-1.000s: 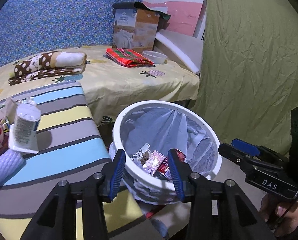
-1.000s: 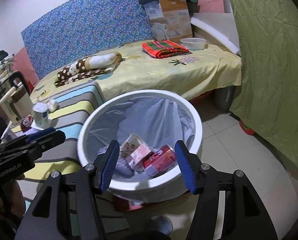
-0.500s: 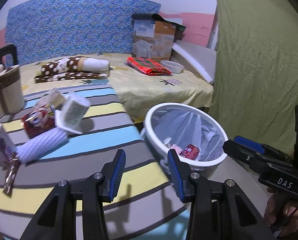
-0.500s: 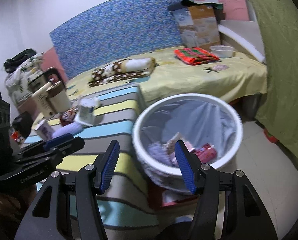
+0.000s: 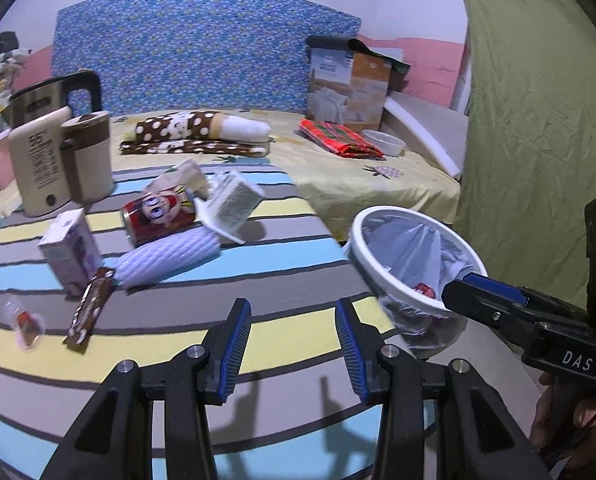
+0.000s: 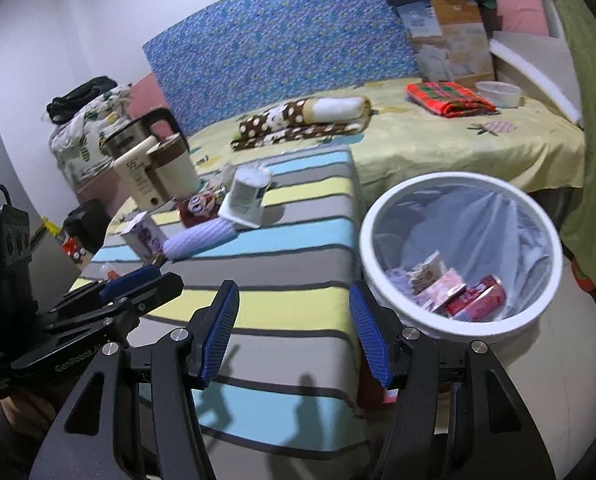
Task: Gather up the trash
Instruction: 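Withdraw both open tools from the bin back toward the table, then grasp the white milk carton with the left tool while the right tool grasps the white cup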
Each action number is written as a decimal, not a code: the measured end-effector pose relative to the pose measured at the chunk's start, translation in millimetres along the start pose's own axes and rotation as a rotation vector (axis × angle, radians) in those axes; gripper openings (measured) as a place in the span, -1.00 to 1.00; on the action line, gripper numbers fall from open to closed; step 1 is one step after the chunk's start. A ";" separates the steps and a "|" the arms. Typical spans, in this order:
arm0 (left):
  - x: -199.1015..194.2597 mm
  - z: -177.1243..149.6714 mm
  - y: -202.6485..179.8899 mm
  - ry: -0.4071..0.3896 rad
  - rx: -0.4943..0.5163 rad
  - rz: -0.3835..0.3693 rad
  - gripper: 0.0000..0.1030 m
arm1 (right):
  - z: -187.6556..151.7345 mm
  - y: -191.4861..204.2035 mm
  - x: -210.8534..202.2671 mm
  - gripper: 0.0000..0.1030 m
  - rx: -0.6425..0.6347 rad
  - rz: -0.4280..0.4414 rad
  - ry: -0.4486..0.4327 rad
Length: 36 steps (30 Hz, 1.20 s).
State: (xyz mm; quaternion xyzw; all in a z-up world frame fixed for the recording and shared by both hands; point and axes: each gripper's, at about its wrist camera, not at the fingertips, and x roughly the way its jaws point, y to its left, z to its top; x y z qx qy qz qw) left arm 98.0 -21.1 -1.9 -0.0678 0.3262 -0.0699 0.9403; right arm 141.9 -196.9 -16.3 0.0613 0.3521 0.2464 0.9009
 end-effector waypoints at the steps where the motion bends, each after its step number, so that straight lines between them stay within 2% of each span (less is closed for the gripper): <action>1: -0.8 -1.5 2.4 0.002 -0.005 0.008 -0.16 | -1.3 1.6 0.8 0.15 0.000 0.002 0.006; 7: -7.6 -6.9 19.6 0.002 -0.032 0.043 -0.16 | -2.7 13.6 8.6 0.15 -0.012 0.043 0.036; 16: -14.9 -10.3 60.0 -0.008 -0.089 0.136 -0.16 | 5.4 28.1 21.1 0.17 -0.025 0.090 0.046; 18: -16.5 -8.3 69.9 -0.015 -0.103 0.160 -0.16 | 8.7 33.2 26.1 0.30 -0.027 0.101 0.047; 21: -15.9 -3.2 84.0 -0.015 -0.117 0.203 -0.15 | 11.9 37.8 33.2 0.31 -0.030 0.109 0.050; 31: -4.1 11.2 129.2 -0.012 -0.168 0.279 -0.15 | 27.3 38.3 59.1 0.31 0.006 0.132 0.076; 36: 4.5 19.7 150.3 -0.016 -0.188 0.300 0.01 | 35.2 35.5 74.7 0.31 0.024 0.143 0.089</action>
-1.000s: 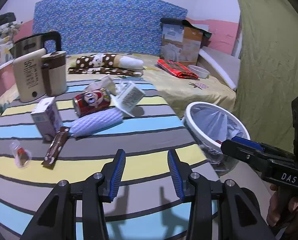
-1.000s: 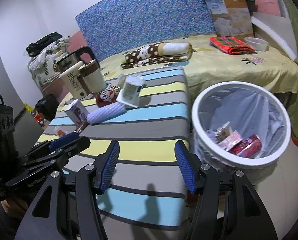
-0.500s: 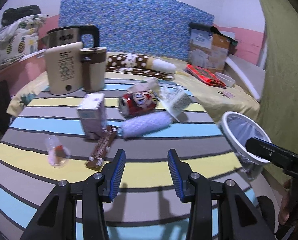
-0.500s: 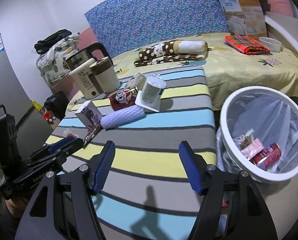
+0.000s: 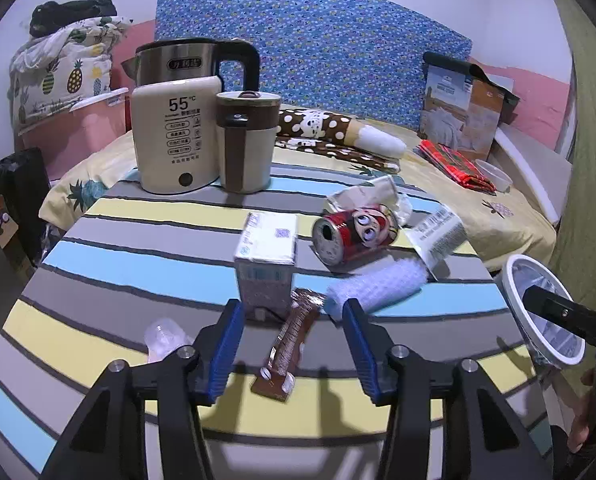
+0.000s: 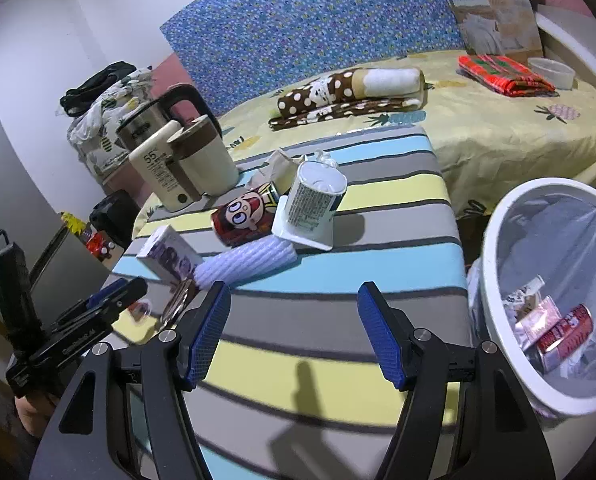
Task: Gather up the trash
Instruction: 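Grasp the white milk carton with the left tool while the right tool grasps the white cup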
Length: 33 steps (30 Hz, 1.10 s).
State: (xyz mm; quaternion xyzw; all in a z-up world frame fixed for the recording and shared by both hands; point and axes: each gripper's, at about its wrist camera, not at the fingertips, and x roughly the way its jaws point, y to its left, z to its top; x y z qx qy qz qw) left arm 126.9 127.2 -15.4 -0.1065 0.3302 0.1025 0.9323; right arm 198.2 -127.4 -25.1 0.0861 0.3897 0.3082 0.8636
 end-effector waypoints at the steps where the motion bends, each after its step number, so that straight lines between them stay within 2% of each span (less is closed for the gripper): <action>1: 3.8 2.0 2.5 0.002 -0.003 0.008 0.01 | 1.8 -1.0 3.6 0.31 0.005 0.000 0.003; 12: 36.6 15.6 13.2 0.027 0.000 0.012 0.01 | 23.6 -8.3 35.3 0.33 0.039 0.007 0.024; 22: 49.3 19.4 15.5 0.017 0.005 0.000 0.01 | 40.9 -19.1 59.5 0.33 0.070 0.010 0.023; 27: 54.2 18.3 16.4 0.025 0.007 0.000 -0.25 | 47.7 -21.1 68.0 0.33 0.083 -0.005 0.032; 29: 54.1 17.2 15.5 0.020 0.015 0.005 -0.26 | 48.9 -22.6 69.3 0.33 0.091 0.004 0.036; 31: 53.1 16.9 15.1 0.017 0.019 0.001 -0.26 | 48.9 -22.6 68.8 0.24 0.099 0.026 0.038; 32: 52.6 16.7 14.9 0.015 0.020 0.001 -0.26 | 48.2 -21.5 67.8 0.02 0.094 0.027 0.040; 33: 51.1 16.8 14.4 0.010 0.023 0.004 -0.27 | 48.4 -20.9 67.9 0.01 0.091 0.026 0.043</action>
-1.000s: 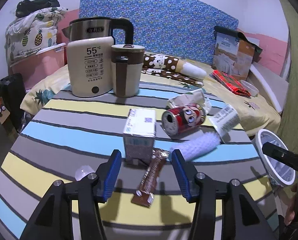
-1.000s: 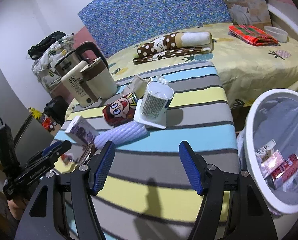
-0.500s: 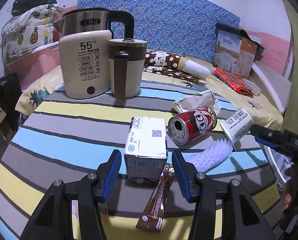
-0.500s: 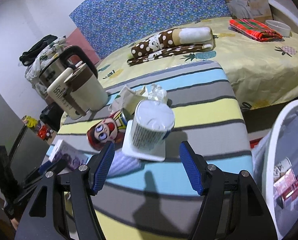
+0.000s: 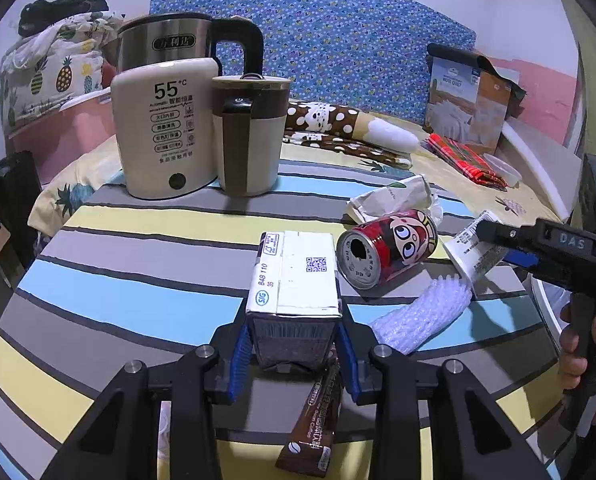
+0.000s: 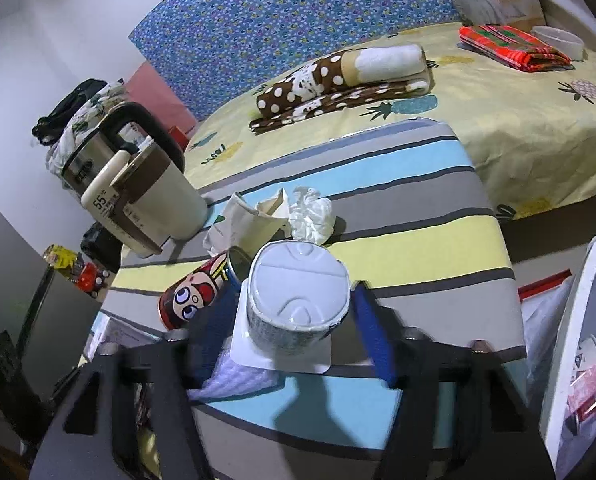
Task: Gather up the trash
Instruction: 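Grasp the white milk carton with the left tool while the right tool grasps the white cup, then carry the milk carton and white cup over the white trash bin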
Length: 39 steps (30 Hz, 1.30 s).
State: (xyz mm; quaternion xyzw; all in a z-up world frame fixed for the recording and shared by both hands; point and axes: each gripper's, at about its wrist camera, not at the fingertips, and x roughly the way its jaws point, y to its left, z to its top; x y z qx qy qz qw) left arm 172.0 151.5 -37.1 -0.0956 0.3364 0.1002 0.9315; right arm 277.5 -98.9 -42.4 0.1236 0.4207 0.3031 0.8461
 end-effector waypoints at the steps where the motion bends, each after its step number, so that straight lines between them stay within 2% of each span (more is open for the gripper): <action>1: -1.6 0.2 -0.2 -0.005 0.000 0.001 -0.27 | -0.6 0.3 -1.2 0.01 0.000 0.003 0.000; 13: -36.4 6.0 -9.0 -0.067 0.018 0.009 -0.27 | -3.4 14.7 -39.8 0.00 -0.067 0.002 -0.077; 19: -59.0 1.2 -21.4 -0.076 0.020 -0.034 -0.27 | -19.4 16.5 -60.2 0.00 -0.090 -0.011 -0.087; 28: -82.1 -23.6 -58.2 -0.044 0.042 -0.111 -0.27 | -41.9 10.9 -85.2 0.00 -0.103 -0.053 -0.087; 39: -100.2 -44.4 -110.4 -0.017 0.119 -0.204 -0.27 | -61.8 -2.3 -113.3 0.00 -0.114 -0.110 -0.107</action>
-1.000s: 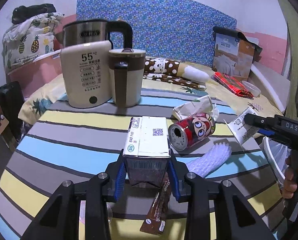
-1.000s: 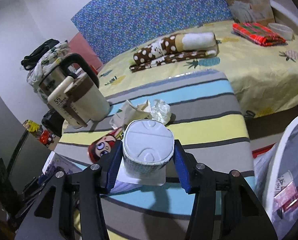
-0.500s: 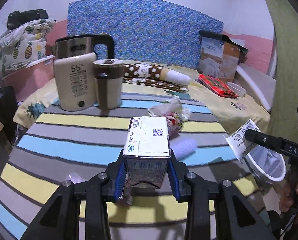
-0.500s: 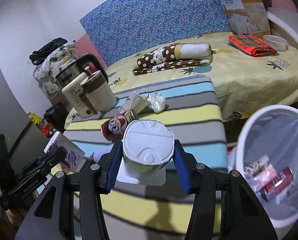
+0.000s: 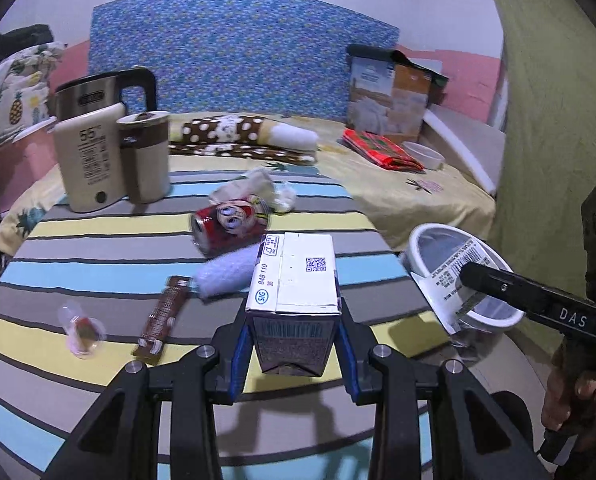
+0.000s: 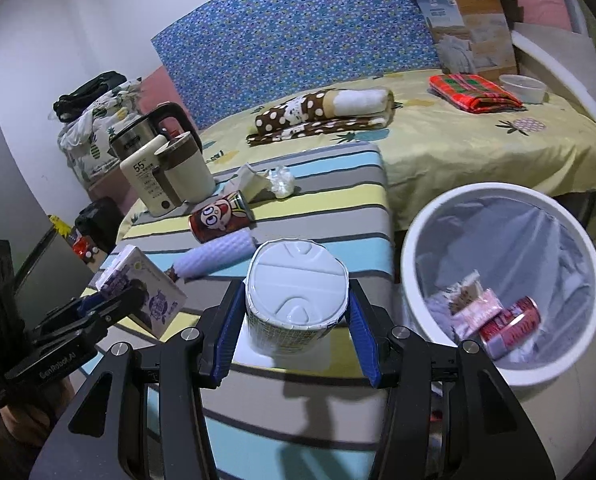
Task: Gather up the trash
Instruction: 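Carry the milk carton and white cup over the white trash bin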
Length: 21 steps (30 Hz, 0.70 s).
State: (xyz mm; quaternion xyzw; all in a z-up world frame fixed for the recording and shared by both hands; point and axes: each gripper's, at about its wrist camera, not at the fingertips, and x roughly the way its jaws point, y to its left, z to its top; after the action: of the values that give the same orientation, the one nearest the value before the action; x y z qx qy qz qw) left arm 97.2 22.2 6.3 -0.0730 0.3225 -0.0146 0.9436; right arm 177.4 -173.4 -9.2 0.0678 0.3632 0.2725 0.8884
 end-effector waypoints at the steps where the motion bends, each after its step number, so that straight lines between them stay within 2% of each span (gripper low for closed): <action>1: 0.7 -0.6 -4.1 0.004 0.006 -0.007 -0.27 | -1.3 -2.1 -2.5 0.00 0.000 -0.005 -0.003; 10: 13.7 2.7 -45.2 0.029 0.065 -0.080 -0.27 | -8.0 -30.8 -21.3 0.00 0.036 -0.056 -0.033; 21: 43.4 16.5 -101.7 0.044 0.134 -0.189 -0.27 | -12.7 -84.0 -47.0 0.01 0.133 -0.177 -0.087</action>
State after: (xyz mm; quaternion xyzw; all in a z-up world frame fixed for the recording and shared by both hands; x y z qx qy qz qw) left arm 143.7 -79.5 7.9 -0.0397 0.3329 -0.1266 0.9336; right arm 177.6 -270.2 -16.7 0.1059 0.3461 0.1653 0.9174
